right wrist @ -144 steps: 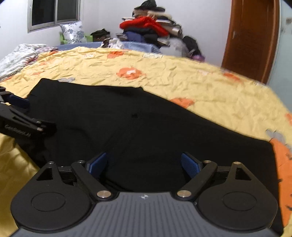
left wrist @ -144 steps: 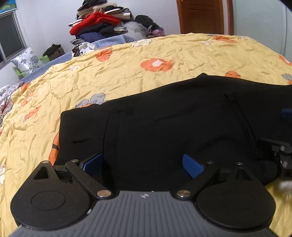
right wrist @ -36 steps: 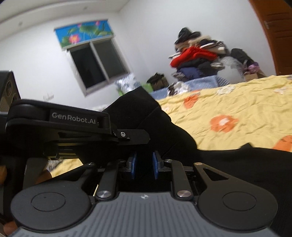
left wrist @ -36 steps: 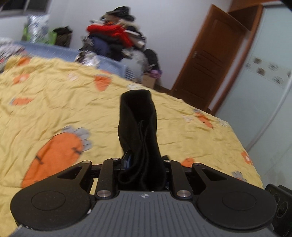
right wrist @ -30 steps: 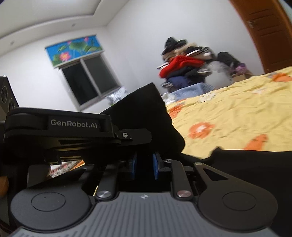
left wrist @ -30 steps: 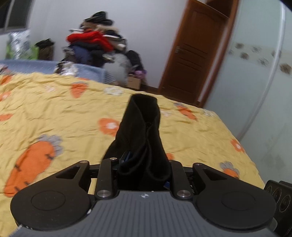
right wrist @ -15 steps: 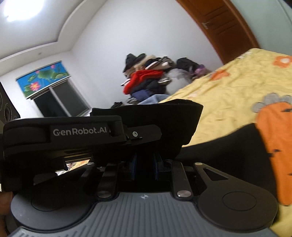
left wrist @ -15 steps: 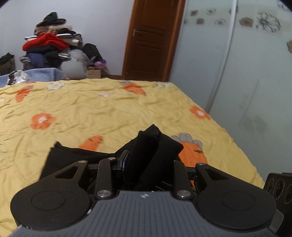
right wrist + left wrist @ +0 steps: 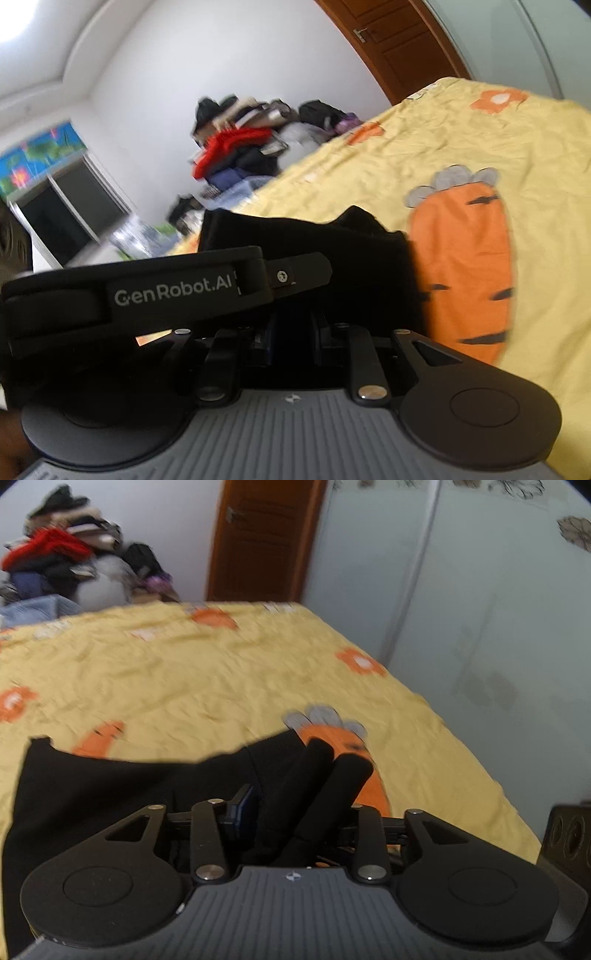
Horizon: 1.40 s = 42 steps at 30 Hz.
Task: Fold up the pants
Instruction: 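Lift the trousers' end with both grippers and fold it over onto the rest, then lower the folded end onto the trousers and open both grippers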
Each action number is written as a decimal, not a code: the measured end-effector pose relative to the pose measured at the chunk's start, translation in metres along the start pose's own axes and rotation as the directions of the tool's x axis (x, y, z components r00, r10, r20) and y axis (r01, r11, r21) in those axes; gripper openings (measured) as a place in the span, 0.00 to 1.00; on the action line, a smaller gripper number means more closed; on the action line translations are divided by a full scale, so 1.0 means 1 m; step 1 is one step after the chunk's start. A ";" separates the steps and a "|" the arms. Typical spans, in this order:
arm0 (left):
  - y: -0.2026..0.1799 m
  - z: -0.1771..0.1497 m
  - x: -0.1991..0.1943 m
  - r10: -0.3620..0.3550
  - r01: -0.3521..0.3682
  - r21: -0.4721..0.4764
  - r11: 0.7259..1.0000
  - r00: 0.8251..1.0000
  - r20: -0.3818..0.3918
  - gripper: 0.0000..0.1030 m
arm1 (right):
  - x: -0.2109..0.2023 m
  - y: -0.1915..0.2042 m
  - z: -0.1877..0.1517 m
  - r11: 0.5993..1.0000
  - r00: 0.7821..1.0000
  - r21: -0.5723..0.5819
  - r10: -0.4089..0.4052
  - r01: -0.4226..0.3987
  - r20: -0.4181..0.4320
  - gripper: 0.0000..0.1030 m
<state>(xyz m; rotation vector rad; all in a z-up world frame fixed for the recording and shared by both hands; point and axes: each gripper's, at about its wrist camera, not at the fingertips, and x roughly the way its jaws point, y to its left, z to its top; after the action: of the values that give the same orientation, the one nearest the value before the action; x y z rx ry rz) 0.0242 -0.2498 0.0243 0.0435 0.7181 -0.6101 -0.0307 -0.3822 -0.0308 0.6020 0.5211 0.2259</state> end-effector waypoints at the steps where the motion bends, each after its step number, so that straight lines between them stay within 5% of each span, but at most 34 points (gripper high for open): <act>1: -0.001 -0.002 -0.001 -0.021 0.021 0.010 1.000 1.000 -0.016 0.50 | -0.004 -0.001 -0.002 0.999 1.000 -0.031 -0.025 0.024 -0.012 0.29; 3: 0.000 -0.004 -0.006 -0.086 0.087 0.017 0.996 0.995 -0.051 0.64 | -0.016 -0.005 -0.006 0.992 0.995 -0.087 -0.097 0.096 -0.009 0.40; 5: 0.007 -0.005 -0.013 -0.163 0.162 -0.016 0.987 0.984 -0.071 0.66 | -0.030 -0.012 -0.007 0.977 0.984 -0.117 -0.177 0.177 0.015 0.47; 8: 0.028 0.001 -0.026 -0.151 0.148 -0.056 0.987 0.986 -0.065 0.68 | -0.047 -0.025 0.004 0.954 0.955 -0.090 -0.278 0.287 0.101 0.49; 11: 0.057 0.012 -0.036 -0.013 0.011 -0.046 0.999 0.999 -0.040 0.72 | -0.047 -0.032 0.020 0.982 0.976 -0.036 -0.180 0.185 0.126 0.49; 14: 0.093 0.023 -0.033 0.154 -0.155 -0.021 0.988 0.987 -0.049 0.72 | -0.022 -0.033 0.035 0.996 0.994 -0.032 -0.083 0.086 0.076 0.49; 20: 0.148 0.033 -0.012 0.213 -0.223 -0.069 0.972 0.969 -0.129 0.72 | 0.035 -0.030 0.049 0.999 0.996 -0.004 0.033 -0.033 -0.078 0.49; 22: 0.155 0.032 -0.003 0.241 -0.252 -0.066 0.965 0.961 -0.138 0.72 | 0.047 -0.027 0.047 0.999 0.993 -0.010 0.047 -0.049 -0.104 0.24; 25: 0.163 0.029 0.006 0.286 -0.297 -0.085 0.951 0.950 -0.124 0.71 | 0.050 -0.018 0.050 0.994 0.996 -0.106 -0.014 0.005 -0.084 0.13; 29: 0.175 0.030 0.024 0.319 -0.335 -0.118 0.935 0.938 -0.137 0.72 | 0.054 -0.015 0.056 0.987 0.997 -0.152 -0.064 0.057 -0.040 0.13; 32: 0.181 0.028 0.028 0.323 -0.345 -0.129 0.930 0.932 -0.161 0.72 | 0.068 -0.026 0.051 0.984 0.989 -0.148 -0.114 0.100 -0.095 0.13; 35: 0.180 0.028 0.010 0.348 -0.361 -0.138 0.922 0.931 -0.111 0.71 | 0.053 -0.027 0.051 0.986 0.991 -0.126 -0.117 0.108 -0.070 0.27; 37: 0.174 0.031 -0.004 0.369 -0.374 -0.138 0.917 0.927 -0.064 0.72 | 0.036 -0.022 0.052 0.970 0.980 -0.146 -0.196 0.193 -0.007 0.36; 39: 0.165 0.034 -0.016 0.348 -0.346 -0.127 0.930 0.937 -0.007 0.73 | 0.022 -0.015 0.051 0.942 0.958 -0.173 -0.281 0.287 0.059 0.37; 42: 0.151 0.037 -0.012 0.260 -0.259 -0.078 0.963 0.966 0.008 0.76 | 0.014 -0.002 0.049 0.950 0.975 -0.217 -0.215 0.223 0.063 0.37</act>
<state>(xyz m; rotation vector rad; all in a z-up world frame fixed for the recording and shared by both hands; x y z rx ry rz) 0.1205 -0.1281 0.0356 0.0604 0.7037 -0.3315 0.0072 -0.4019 -0.0033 0.3249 0.5125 0.0600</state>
